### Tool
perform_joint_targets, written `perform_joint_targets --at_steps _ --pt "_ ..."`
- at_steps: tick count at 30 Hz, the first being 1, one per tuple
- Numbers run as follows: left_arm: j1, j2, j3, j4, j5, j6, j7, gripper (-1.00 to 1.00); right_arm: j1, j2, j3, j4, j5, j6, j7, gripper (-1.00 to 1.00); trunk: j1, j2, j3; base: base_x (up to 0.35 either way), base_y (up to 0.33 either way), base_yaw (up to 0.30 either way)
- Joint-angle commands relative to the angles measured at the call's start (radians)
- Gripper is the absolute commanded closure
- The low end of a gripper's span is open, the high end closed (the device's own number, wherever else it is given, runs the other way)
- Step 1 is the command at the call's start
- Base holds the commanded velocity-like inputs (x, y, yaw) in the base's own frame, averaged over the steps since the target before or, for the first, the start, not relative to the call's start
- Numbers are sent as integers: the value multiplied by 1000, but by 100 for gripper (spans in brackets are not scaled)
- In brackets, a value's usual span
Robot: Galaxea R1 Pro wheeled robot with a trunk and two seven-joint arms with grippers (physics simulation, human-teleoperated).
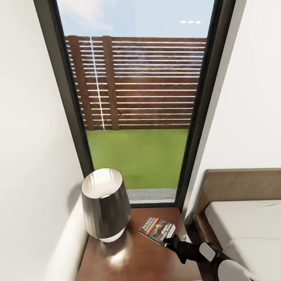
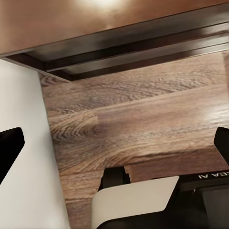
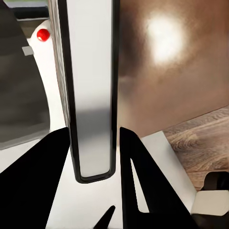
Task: In the bedroom, move the book from the bed onto either nightstand, and place the two sandals side by side next to the bed.
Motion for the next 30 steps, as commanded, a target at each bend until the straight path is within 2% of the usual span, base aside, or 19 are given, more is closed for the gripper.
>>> perform_joint_targets --at_steps 1,30 --pt "-1 0 -8 1 8 -4 5 -100 0 0 0 -1 -9 10 -2 100 4 -8 -4 0 0 0" --pt "-1 -1 -10 1 8 -4 3 -100 0 5 11 -4 -1 24 -24 100 115 -211 -95 0 0 0"
